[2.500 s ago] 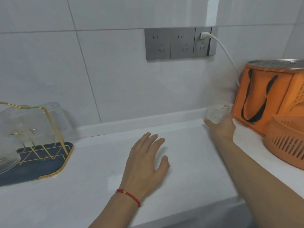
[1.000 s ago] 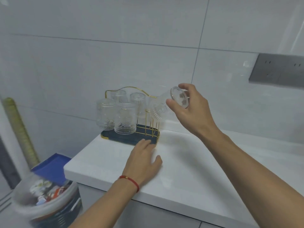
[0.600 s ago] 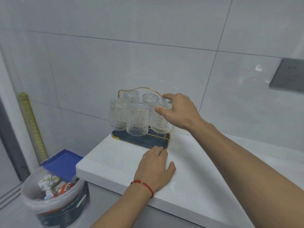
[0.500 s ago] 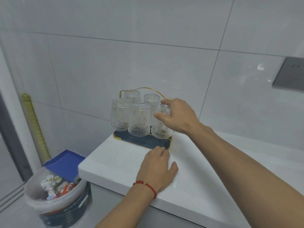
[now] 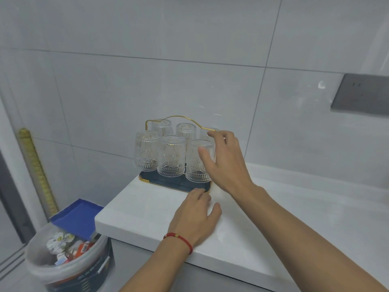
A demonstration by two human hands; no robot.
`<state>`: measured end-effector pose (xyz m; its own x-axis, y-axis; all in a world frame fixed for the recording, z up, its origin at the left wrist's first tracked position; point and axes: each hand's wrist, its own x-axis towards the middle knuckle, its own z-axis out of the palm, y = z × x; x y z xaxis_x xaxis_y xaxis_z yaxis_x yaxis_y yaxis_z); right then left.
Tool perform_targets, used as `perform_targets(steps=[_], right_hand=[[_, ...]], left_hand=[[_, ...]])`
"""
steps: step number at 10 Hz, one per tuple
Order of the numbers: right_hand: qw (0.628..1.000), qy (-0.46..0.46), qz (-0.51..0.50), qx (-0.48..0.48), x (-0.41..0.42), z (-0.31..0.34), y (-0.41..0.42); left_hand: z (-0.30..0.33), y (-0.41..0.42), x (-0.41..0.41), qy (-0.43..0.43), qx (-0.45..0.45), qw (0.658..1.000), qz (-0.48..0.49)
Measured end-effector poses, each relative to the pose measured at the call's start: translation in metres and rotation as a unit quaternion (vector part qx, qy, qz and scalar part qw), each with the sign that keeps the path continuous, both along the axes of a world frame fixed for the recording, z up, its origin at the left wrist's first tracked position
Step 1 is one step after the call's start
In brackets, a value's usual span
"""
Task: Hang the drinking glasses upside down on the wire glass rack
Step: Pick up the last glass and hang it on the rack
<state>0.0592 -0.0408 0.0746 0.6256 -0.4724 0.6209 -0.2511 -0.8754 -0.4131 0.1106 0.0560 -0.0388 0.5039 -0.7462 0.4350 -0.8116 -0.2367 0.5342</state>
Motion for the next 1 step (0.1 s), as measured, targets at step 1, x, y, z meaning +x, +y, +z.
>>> perform_targets(steps=[1], right_hand=[[0.994,-0.104,0.014,0.042,-0.0421,-0.0127,0.0188]], left_hand=[[0.0122,0.0146,-0.0084,0.024,-0.065,0.997,-0.041]])
